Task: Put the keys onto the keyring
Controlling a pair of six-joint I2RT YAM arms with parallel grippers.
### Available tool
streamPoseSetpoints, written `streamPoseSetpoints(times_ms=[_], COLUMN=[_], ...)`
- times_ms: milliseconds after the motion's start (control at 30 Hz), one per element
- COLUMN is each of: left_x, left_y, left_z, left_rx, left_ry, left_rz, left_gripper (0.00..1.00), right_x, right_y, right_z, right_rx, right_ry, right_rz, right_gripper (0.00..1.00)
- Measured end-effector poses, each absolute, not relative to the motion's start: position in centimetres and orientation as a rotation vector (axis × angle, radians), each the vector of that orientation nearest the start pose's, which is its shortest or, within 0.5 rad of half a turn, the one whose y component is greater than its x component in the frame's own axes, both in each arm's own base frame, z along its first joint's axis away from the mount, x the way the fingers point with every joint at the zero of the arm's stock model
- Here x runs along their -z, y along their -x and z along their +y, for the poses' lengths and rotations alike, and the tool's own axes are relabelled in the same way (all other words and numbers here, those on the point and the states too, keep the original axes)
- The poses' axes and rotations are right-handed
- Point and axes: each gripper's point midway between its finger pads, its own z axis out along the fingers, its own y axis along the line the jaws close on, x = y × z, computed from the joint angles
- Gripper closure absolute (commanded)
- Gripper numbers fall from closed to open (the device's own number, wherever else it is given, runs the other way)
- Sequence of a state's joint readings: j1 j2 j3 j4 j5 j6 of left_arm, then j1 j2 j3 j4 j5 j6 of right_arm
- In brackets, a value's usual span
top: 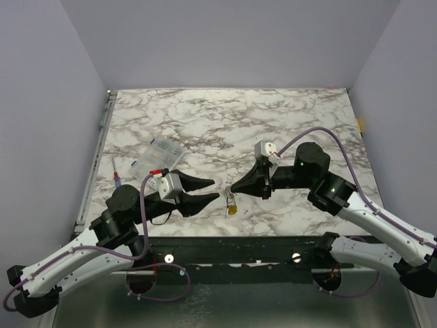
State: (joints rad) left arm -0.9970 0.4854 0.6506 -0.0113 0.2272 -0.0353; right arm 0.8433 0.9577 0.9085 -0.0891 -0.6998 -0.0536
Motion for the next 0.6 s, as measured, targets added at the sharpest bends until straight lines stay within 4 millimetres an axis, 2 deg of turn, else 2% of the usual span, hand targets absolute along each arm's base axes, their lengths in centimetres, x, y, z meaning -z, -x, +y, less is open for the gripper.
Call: streamPoseSetpoints(times_ms=[300,600], left_x=[-33.2,-33.0], left_y=[-11.7,-11.7], left_z=[-26.0,-26.7], left_rx=[1.033,1.056], left_ry=[-0.841,-0.845], left_rz=[1.217,1.199], left_gripper=[0.64,0.65], right_x=[-31.6,-32.2], right_y=[-12.2,-11.7], right_z=[31.0,31.0], right_rx=[-1.2,-1.222], right_ry=[1.242,1.247], right_rz=[1.298,1.272], right_gripper=[0.99,0.99])
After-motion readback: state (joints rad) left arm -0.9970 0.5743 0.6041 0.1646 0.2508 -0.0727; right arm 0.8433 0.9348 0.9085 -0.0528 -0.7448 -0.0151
